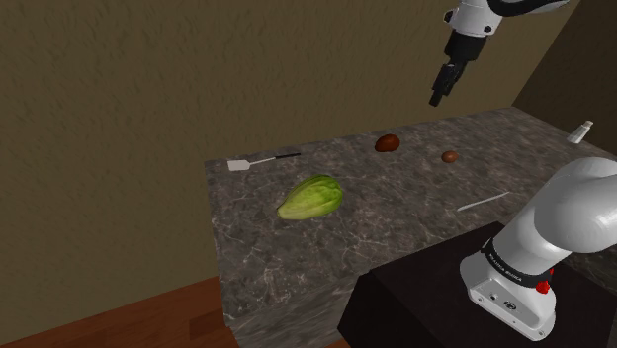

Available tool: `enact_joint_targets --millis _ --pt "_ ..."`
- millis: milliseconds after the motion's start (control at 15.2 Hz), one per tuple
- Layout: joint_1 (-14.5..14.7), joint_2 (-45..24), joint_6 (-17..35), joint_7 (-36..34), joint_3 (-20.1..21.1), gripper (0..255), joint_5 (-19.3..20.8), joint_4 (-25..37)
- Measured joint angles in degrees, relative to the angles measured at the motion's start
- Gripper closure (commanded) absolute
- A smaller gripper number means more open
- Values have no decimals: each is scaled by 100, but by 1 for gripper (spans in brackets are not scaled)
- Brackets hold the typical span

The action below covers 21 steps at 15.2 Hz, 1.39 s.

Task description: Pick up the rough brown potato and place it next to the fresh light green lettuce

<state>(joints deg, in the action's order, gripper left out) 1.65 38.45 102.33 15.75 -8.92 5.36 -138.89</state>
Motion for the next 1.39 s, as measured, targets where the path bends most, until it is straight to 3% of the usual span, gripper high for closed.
enact_joint_targets --millis 594,1056,1386 --pt "362 -1825 795 2859 -1478 0 -72 585" --pt "575 -3712 1055 5176 -2132 0 -861 1554" --pt "320 -5247 932 6777 -2117 0 -1572 2611"
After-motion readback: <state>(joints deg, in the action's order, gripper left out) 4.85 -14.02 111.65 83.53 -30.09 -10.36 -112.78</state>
